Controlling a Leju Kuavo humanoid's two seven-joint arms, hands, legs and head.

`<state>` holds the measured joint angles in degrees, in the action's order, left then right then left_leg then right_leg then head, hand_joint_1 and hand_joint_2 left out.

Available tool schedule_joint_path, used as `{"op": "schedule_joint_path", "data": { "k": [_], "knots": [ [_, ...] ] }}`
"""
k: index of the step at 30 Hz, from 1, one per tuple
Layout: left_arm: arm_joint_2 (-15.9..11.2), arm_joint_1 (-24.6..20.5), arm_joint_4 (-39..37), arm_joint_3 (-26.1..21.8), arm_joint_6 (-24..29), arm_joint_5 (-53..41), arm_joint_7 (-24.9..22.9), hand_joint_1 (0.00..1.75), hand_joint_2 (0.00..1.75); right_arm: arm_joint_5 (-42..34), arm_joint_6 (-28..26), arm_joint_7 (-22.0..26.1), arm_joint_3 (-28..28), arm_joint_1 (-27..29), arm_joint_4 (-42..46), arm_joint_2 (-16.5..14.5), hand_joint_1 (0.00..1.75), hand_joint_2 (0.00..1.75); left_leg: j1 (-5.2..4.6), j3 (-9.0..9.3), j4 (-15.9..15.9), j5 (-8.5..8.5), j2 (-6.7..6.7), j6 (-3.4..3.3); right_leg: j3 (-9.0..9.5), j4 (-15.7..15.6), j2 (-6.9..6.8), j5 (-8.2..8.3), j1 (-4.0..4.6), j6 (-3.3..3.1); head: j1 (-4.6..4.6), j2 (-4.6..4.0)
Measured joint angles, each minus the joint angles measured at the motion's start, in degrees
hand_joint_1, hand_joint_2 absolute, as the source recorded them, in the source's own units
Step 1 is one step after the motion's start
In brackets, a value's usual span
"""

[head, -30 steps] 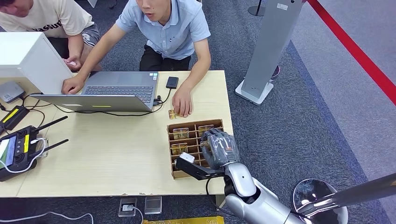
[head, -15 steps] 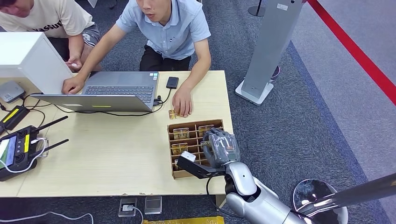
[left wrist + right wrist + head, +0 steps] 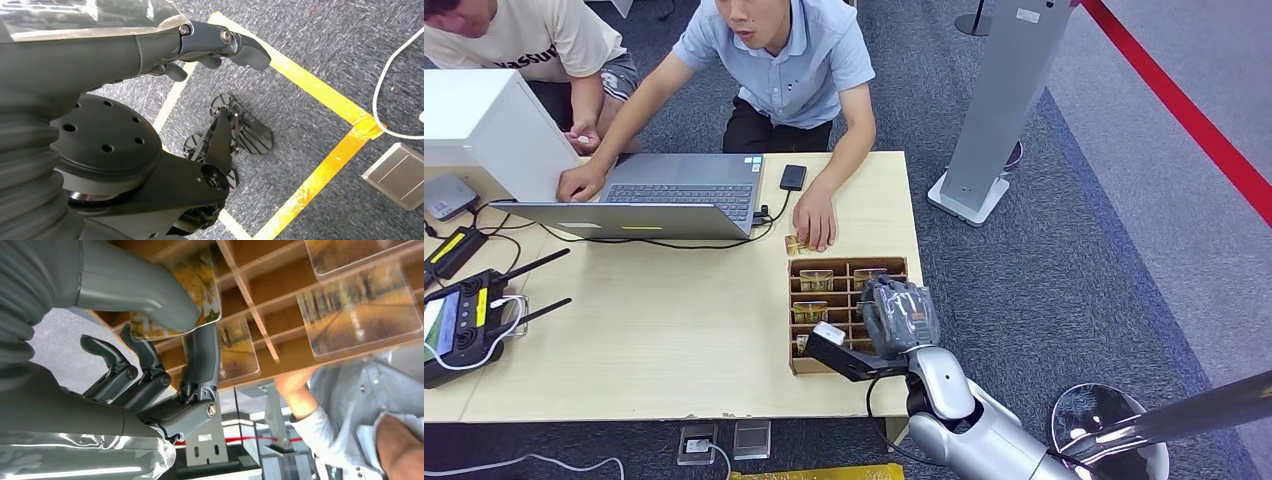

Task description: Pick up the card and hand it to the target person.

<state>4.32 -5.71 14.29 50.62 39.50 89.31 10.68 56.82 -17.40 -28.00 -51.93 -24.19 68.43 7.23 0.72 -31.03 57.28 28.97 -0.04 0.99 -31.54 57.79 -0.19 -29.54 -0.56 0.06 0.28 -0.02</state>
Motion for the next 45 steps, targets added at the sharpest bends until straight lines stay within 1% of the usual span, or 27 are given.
{"op": "schedule_joint_path", "data": {
  "k": [16,19,25,35,42,45],
  "knots": [
    [-0.2,0.1,0.0,0.0,-0.5,0.0,0.4,0.0,1.75,1.2,-1.9,0.8,0.8,0.4,0.4,0.9,1.75,1.75,0.0,-0.01,0.0,0.0,0.01,0.0,-0.01,0.0,0.01,0.0,0.0,0.0,-0.01,0.0],
    [-0.2,0.1,0.0,0.0,-0.5,0.0,0.7,0.0,1.75,1.7,-3.4,1.3,1.1,0.4,1.1,1.2,1.75,1.75,0.0,-0.02,0.0,0.0,0.01,0.0,-0.02,0.0,0.01,0.0,0.0,0.0,-0.01,0.0],
    [-0.2,0.1,0.0,0.0,-0.6,0.0,1.0,0.0,1.75,3.2,-5.8,2.1,1.5,0.4,4.3,1.6,1.75,1.75,0.0,-0.04,0.0,0.0,0.01,0.0,-0.03,0.0,0.01,0.0,0.0,0.0,-0.02,0.0],
    [-0.2,0.1,0.0,0.0,-1.0,0.0,1.0,0.0,1.75,5.8,-6.1,1.0,2.6,-0.9,12.6,2.9,1.75,1.75,0.0,-0.04,0.0,0.0,0.0,0.0,-0.03,0.0,0.0,0.0,0.0,0.0,0.0,0.0],
    [-0.2,0.1,0.0,0.0,-1.0,0.0,0.7,0.0,1.75,5.9,-6.3,0.8,2.7,-3.0,16.6,3.2,1.75,1.75,0.0,-0.05,0.0,0.0,0.0,0.0,-0.03,0.0,0.0,0.0,0.0,0.0,-0.02,0.0],
    [-0.2,0.1,0.0,0.0,-0.4,0.0,0.1,0.0,1.75,6.2,-7.8,0.8,2.7,-4.8,17.5,3.1,1.75,1.75,0.0,-0.06,0.0,0.0,0.0,0.0,-0.03,0.0,0.0,0.0,0.0,0.0,-0.03,0.0]
  ]
}}
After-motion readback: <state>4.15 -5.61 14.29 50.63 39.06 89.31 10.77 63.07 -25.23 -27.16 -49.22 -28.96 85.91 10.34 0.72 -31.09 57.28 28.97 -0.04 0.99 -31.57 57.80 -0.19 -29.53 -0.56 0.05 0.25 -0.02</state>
